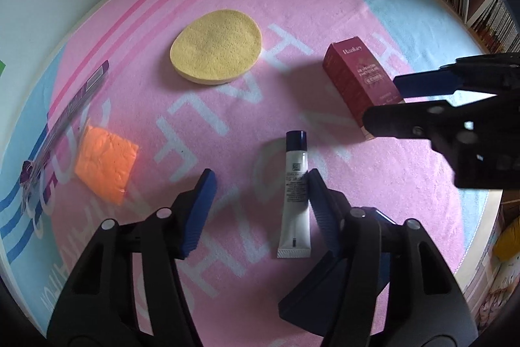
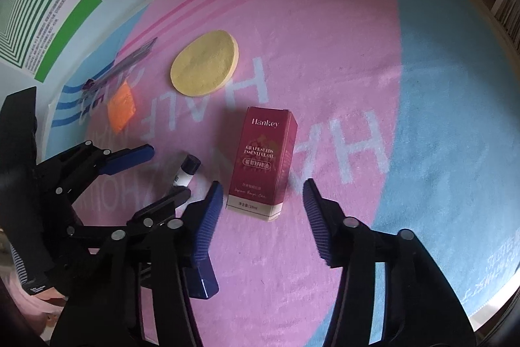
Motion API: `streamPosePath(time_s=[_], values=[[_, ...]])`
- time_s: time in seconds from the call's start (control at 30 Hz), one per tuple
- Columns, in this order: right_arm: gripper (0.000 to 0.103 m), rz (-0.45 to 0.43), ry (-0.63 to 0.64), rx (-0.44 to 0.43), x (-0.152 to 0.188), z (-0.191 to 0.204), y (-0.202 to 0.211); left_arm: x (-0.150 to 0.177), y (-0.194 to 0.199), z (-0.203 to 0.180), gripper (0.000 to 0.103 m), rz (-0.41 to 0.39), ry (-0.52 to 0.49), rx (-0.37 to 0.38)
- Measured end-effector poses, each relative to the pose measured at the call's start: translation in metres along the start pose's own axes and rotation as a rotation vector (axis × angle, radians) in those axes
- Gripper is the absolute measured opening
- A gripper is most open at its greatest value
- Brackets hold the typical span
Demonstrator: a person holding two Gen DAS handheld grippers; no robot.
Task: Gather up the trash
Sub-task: 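Grasp the white tube with the left gripper while the right gripper grasps the red Hankey box, then lift the white tube and red box and carry them over the wastebasket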
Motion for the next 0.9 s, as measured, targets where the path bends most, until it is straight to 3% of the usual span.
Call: streamPosePath(time_s=[0.03, 0.13, 0.23, 0.33, 0.9], values=[[0.036, 0.004, -0.001, -0.008, 0.000, 0.000, -0.002, 0.000, 0.000, -0.002, 0.044, -0.005, -0.003, 0.003], [0.035, 0.000, 0.001, -0.016, -0.002, 0.001, -0.003, -0.010, -0.002, -0.003, 0.034, -0.007, 0.001, 0.026], [0.035, -0.006, 0.002, -0.022, -0.001, 0.002, -0.001, -0.012, 0.000, 0.007, 0.013, -0.004, 0.028, 0.035], [0.035, -0.011, 0.001, -0.021, -0.001, 0.002, 0.003, -0.012, 0.002, 0.016, 0.013, -0.003, 0.047, 0.065], [0.033, -0.069, 0.001, 0.002, 0.011, 0.008, 0.035, 0.004, 0.035, 0.028, 0.013, -0.058, 0.043, 0.034]])
Point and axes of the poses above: each gripper's, at about its wrist camera, not at the fingertips, and y roughly against the way its jaws point, z to its left, x to its underside, the point moved 1 cm from there along -y, roughly the way its jaws point, and after that the axes turned 3 degrees about y, right-handed, at the moved point
